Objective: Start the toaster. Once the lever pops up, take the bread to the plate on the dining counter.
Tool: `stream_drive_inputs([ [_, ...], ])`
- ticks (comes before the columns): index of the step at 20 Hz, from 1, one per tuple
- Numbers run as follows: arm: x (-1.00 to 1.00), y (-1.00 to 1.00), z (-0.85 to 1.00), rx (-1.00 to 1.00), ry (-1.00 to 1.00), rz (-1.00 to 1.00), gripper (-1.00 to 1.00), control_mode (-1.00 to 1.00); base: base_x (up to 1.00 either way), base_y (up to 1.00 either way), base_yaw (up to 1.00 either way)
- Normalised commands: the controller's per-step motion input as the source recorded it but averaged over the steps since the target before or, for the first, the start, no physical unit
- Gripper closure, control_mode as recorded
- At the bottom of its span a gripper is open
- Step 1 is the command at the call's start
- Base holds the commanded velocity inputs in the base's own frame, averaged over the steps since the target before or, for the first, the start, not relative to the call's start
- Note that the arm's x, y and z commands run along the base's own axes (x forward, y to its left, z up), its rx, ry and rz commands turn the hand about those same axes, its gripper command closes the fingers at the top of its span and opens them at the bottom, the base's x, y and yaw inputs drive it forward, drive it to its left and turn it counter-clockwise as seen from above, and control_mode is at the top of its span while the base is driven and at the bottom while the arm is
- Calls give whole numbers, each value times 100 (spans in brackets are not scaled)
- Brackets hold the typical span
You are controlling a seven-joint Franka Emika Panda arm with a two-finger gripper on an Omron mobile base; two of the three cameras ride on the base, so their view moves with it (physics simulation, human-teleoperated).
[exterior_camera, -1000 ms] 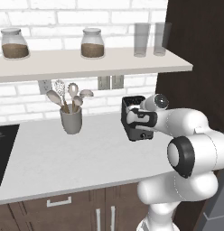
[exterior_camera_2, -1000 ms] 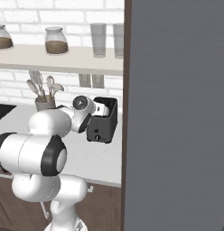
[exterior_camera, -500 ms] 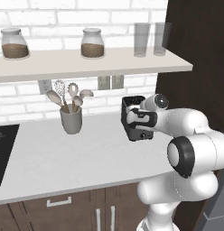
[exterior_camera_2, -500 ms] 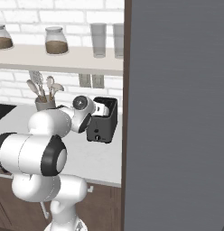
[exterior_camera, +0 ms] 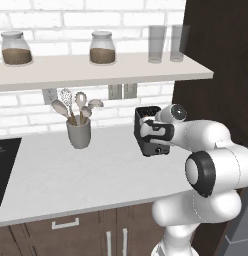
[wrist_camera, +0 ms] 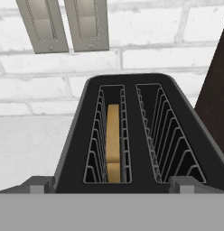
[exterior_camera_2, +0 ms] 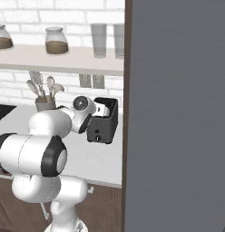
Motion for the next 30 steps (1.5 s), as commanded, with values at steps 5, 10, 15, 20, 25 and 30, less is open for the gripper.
stream_drive_inputs([
  [5,0,0,0,0,0,0,-100,-100,0,0,0],
  [10,0,0,0,0,0,0,-100,-100,0,0,0],
  [15,0,0,0,0,0,0,-100,-100,0,0,0],
  [20,0,0,0,0,0,0,-100,-100,0,0,0],
  [25,0,0,0,0,0,0,-100,-100,0,0,0],
  [30,0,0,0,0,0,0,-100,-100,0,0,0],
])
